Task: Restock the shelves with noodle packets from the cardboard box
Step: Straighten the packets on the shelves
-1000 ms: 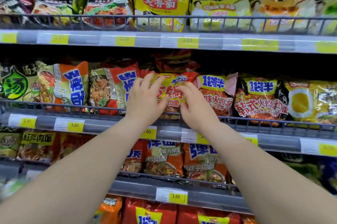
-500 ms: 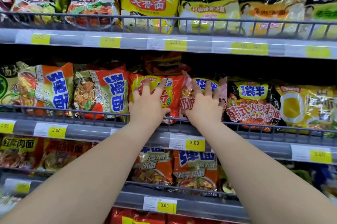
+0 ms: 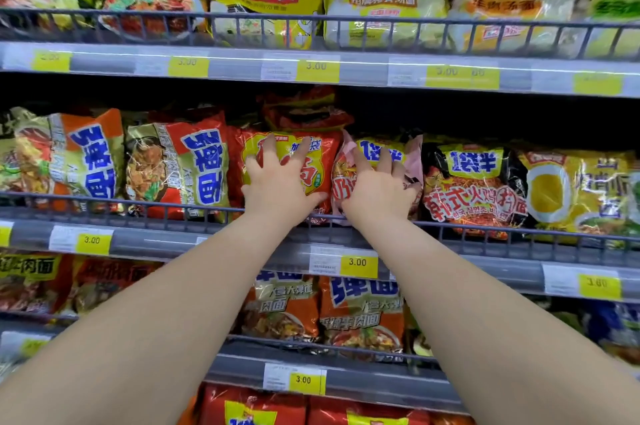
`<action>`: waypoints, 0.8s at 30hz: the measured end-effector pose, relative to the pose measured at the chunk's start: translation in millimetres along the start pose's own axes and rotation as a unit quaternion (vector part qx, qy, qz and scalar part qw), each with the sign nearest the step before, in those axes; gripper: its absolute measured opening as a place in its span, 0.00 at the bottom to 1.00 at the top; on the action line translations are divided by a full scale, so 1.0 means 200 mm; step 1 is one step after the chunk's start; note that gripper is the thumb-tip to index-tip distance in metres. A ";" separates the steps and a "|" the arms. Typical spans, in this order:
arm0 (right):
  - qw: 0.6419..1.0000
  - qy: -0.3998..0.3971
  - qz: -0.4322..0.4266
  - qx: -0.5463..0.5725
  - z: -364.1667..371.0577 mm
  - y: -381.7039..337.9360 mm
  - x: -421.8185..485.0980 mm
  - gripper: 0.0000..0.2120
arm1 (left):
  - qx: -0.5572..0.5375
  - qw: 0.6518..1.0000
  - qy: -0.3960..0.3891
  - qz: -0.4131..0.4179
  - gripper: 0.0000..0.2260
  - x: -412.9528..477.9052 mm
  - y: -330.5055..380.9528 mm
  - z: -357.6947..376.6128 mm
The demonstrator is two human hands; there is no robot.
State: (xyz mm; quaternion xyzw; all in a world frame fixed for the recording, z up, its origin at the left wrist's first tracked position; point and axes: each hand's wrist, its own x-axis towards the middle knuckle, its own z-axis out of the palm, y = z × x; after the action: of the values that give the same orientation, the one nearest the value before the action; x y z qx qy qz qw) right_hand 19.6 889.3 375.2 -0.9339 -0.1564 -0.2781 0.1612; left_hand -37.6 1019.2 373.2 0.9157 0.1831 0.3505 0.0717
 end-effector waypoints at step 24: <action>0.938 -0.160 -0.180 0.250 -0.33 -0.81 -0.28 0.13 | -0.048 0.994 -0.057 -0.082 0.12 -0.15 -0.69 -0.81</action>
State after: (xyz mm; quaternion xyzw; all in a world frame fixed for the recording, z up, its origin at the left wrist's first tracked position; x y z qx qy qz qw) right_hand -116.8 997.9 430.5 -0.8519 -0.4099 -0.1010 0.3101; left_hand -206.0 1135.9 438.3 0.9114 0.2366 0.2991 0.1543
